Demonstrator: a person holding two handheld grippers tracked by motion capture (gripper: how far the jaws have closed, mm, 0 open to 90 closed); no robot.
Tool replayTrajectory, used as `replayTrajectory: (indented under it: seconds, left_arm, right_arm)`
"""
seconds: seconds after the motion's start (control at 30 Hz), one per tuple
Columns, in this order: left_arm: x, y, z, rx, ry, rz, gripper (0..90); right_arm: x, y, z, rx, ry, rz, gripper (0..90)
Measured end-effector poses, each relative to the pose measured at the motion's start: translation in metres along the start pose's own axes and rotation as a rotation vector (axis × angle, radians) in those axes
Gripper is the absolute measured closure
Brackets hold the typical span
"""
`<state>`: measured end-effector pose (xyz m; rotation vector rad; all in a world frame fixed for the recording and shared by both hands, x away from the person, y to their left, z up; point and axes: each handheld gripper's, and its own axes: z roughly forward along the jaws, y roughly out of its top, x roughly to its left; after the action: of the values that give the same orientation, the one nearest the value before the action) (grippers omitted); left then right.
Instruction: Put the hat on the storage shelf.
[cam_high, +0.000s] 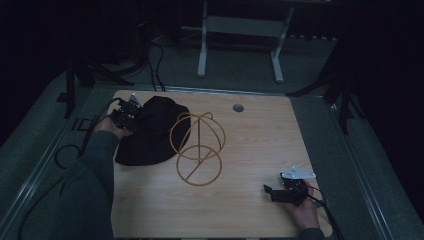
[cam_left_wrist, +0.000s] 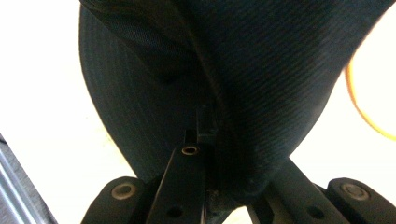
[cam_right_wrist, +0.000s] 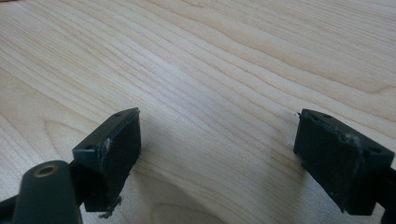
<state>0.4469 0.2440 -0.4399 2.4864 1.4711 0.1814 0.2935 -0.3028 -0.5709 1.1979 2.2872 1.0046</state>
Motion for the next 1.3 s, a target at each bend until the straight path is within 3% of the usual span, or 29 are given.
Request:
replayTrajectory:
  seconds: [0.4, 0.87, 1.1, 1.3]
  left_arm:
    - [0.002, -0.005, -0.014, -0.063, -0.032, -0.026, 88.6]
    - [-0.003, -0.013, -0.035, -0.123, -0.033, 0.01, 88.6]
    - [-0.004, -0.016, -0.045, -0.147, -0.056, 0.021, 88.6]
    - [-0.006, -0.018, -0.055, -0.17, -0.036, 0.037, 88.5]
  right_arm:
    - [0.0, -0.001, -0.001, 0.0, 0.001, 0.0, 14.8]
    - [0.0, -0.001, -0.001, 0.0, 0.001, -0.002, 14.8]
    - [0.0, -0.001, -0.001, 0.0, 0.001, -0.002, 14.8]
    - [0.0, -0.001, -0.001, 0.0, 0.001, -0.002, 14.8]
